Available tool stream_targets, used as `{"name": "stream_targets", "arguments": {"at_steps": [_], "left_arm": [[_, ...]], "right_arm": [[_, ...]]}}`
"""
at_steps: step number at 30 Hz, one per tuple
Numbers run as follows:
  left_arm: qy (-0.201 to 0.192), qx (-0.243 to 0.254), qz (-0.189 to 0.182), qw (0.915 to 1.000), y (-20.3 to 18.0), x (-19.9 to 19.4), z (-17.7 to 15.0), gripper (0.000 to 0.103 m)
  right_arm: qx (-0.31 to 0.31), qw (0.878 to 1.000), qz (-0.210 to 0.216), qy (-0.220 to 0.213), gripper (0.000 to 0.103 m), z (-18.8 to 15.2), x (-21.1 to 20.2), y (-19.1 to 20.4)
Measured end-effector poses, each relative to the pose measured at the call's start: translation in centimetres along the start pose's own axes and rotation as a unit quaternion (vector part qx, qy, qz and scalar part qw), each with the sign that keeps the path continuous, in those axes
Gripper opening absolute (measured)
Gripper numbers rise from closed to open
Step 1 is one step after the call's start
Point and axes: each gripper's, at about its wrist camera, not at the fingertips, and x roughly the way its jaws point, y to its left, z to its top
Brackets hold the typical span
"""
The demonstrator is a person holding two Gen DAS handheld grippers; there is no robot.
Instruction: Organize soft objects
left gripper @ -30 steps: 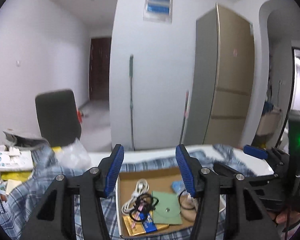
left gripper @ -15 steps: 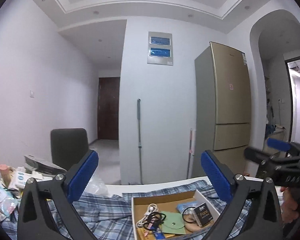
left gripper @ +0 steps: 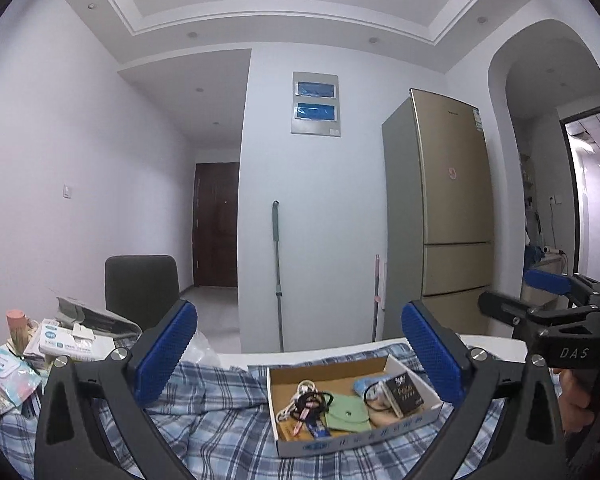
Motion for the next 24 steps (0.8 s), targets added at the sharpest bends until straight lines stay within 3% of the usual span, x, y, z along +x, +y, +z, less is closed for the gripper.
{"name": "stream_targets", "arguments": {"at_steps": [5,12,24], "left_arm": [[0.02,0.0,-0.004,0.9998,0.1,0.8,-2.2,0.103],[0.056,-0.002,-0.012,0.9984,0.2,2.8,-3.8,0.103],[0.038,0.016,-0.008,0.9991,-0.5,2.2,-4.5,0.103]], "right_arm": [[0.002,1.0,0.005,0.022,0.103,-2.3,1.0,0.0],[-0.008,1.0,-0.004,0.017,0.103,-5.0,1.6,0.0],[-0.032,0.999,-0.011,-0.003,0.103,-6.4,1.0,0.7]]}}
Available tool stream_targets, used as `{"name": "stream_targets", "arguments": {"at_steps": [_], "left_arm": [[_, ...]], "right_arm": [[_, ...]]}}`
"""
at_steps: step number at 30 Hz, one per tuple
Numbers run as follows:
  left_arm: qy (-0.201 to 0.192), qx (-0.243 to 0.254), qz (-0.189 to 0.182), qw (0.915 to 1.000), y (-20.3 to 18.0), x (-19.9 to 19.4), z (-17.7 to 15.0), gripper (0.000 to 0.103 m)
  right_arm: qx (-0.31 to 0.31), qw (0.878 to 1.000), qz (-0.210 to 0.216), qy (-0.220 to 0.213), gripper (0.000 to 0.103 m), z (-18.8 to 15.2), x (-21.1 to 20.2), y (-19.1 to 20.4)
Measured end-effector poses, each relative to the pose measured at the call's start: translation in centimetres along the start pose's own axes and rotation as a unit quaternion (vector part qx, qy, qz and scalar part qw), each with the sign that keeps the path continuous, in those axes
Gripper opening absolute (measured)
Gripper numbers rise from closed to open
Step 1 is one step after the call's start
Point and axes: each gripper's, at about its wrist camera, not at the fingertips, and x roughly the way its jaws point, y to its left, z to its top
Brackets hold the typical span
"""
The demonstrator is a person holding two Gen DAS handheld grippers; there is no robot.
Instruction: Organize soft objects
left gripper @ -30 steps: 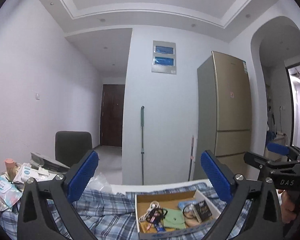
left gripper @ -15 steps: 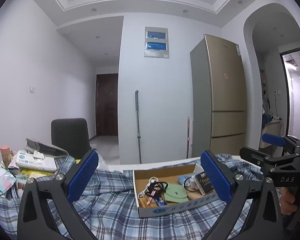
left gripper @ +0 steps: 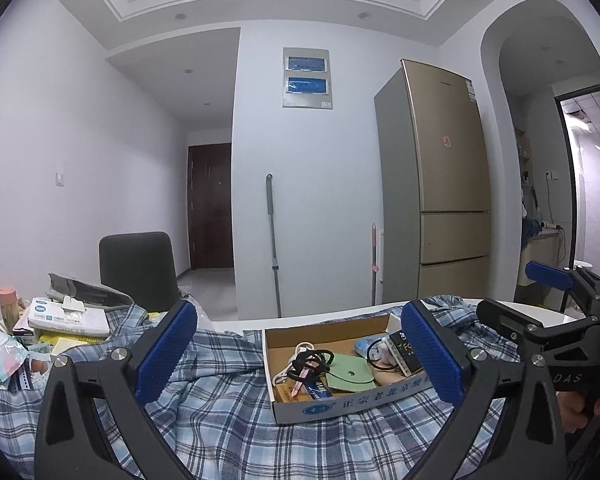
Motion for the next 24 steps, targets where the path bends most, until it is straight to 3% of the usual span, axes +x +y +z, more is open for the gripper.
{"name": "stream_targets", "arguments": {"at_steps": [24], "left_arm": [[0.005,0.0,0.012,0.9999,0.14,0.3,-0.09,0.103]], "right_arm": [[0.016,1.0,-0.004,0.002,0.103,-0.06,-0.03,-0.54]]}}
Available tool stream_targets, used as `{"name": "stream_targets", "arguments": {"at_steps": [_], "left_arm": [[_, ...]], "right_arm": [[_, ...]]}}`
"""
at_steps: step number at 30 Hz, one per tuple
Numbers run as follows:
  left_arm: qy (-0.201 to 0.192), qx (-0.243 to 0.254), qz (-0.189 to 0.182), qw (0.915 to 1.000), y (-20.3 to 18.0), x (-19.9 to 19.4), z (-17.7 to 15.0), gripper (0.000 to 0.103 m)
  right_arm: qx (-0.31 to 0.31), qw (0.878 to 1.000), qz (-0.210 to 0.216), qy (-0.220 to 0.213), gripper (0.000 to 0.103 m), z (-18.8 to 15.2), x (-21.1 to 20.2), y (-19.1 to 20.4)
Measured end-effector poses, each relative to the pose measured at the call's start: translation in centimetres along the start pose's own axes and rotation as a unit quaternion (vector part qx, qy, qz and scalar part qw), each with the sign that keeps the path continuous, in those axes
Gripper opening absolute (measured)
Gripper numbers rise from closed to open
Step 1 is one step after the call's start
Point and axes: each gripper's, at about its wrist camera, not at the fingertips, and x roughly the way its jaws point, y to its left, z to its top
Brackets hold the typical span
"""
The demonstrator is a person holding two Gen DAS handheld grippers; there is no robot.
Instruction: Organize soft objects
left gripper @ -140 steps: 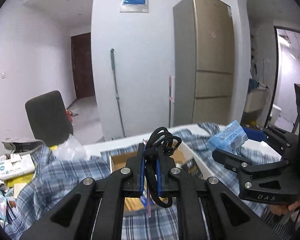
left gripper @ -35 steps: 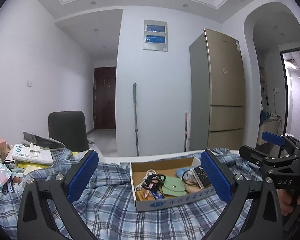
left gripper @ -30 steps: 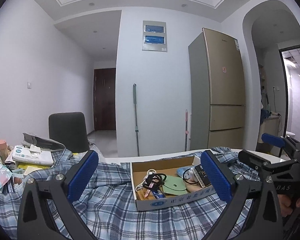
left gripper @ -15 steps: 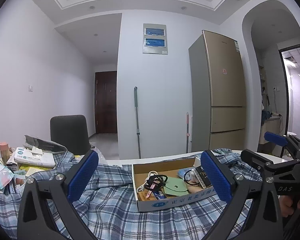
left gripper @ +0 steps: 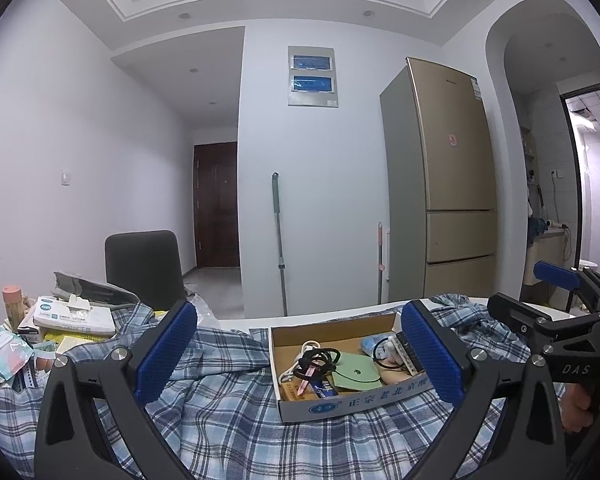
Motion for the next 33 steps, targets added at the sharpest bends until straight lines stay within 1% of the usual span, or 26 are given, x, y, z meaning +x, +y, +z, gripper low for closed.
{"name": "stream_targets", "arguments": {"at_steps": [6,33], "left_arm": [[-0.003,-0.007,-0.002,1.0,0.35,-0.12,-0.04,0.103],[-0.004,-0.007,0.001,1.0,0.59,-0.11,-0.21,0.103]], "right_arm": [[0.001,1.0,-0.001,0.001,0.103,0.0,-0.06,-0.03],[0.005,1.0,-0.002,0.0,0.103,0.08,0.01,-0.17]]}}
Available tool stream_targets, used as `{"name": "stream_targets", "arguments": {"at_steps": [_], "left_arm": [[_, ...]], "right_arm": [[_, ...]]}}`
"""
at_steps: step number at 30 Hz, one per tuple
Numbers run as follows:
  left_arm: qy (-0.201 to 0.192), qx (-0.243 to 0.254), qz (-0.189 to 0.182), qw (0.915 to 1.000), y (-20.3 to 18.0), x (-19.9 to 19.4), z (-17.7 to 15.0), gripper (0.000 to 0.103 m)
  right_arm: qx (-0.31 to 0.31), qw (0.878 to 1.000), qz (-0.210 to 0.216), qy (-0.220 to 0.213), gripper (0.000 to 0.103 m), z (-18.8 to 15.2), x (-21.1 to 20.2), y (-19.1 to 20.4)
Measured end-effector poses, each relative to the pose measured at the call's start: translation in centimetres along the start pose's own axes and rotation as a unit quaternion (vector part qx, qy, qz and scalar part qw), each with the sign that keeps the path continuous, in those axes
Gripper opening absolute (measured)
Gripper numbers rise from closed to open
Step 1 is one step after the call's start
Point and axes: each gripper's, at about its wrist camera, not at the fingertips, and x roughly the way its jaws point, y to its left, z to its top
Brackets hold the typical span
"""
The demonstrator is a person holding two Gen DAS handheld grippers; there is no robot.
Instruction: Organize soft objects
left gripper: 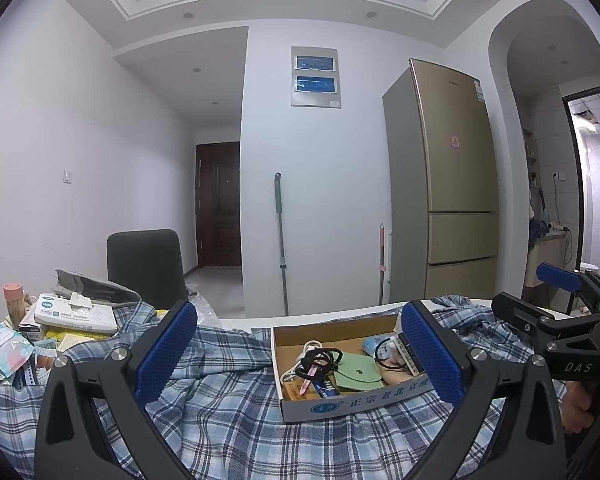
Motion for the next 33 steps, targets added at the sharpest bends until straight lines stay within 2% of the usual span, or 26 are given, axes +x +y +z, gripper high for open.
{"name": "stream_targets", "arguments": {"at_steps": [33], "left_arm": [[0.003,0.002,0.002,1.0,0.23,-0.1,-0.31,0.103]], "right_arm": [[-0.002,1.0,0.0,-0.001,0.103,0.04,0.0,-0.09]]}}
